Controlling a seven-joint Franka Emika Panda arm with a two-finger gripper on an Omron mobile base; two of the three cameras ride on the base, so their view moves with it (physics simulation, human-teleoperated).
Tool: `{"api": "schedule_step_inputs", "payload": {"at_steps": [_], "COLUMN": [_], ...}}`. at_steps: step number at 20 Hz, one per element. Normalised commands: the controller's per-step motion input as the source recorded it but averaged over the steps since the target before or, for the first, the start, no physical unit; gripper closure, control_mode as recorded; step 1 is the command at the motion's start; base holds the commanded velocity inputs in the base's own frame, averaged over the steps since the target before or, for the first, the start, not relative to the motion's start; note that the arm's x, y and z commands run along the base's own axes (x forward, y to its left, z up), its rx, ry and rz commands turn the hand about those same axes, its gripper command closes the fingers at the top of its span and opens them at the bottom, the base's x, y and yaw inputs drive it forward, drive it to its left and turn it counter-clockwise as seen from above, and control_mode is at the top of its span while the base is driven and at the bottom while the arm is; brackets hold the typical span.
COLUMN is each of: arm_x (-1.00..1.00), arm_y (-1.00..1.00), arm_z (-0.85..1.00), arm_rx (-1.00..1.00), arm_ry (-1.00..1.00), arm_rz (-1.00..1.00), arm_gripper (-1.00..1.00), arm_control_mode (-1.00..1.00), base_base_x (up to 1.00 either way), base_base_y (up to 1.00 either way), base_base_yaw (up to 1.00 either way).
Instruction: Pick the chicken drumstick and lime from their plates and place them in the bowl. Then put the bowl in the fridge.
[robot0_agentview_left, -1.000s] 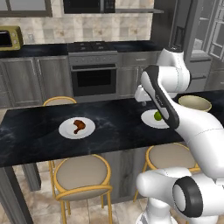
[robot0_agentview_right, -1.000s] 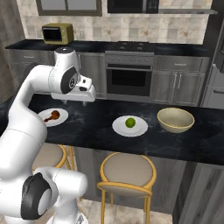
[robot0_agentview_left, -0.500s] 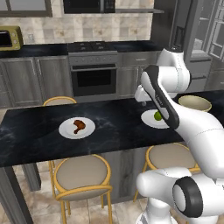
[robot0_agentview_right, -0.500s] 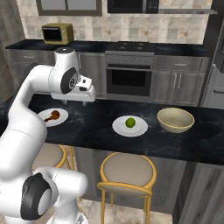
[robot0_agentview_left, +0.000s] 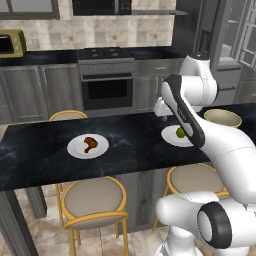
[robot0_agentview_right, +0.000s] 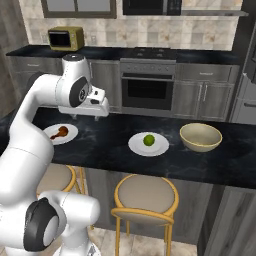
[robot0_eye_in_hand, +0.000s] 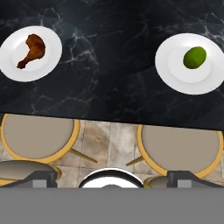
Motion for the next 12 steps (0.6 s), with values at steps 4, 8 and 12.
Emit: {"api": "schedule_step_inputs", "payload": {"at_steps": [4, 8, 12], "arm_x": [-0.06, 0.12, 0.31], "arm_y": [-0.05, -0.04, -0.06], "arm_z": [-0.05, -0.30, -0.25], "arm_rx": [0.00, -0.11, -0.05], "arm_ry": [-0.06, 0.01, 0.09], "arm_rz": [-0.05, -0.25, -0.40], "arm_gripper": [-1.00, -1.00, -1.00], "arm_control_mode": [-1.00, -1.00, -1.00], "base_base_x": [0.00, 0.00, 0.00], "base_base_y": [0.00, 0.00, 0.00], "base_base_yaw": [0.00, 0.00, 0.00]}}
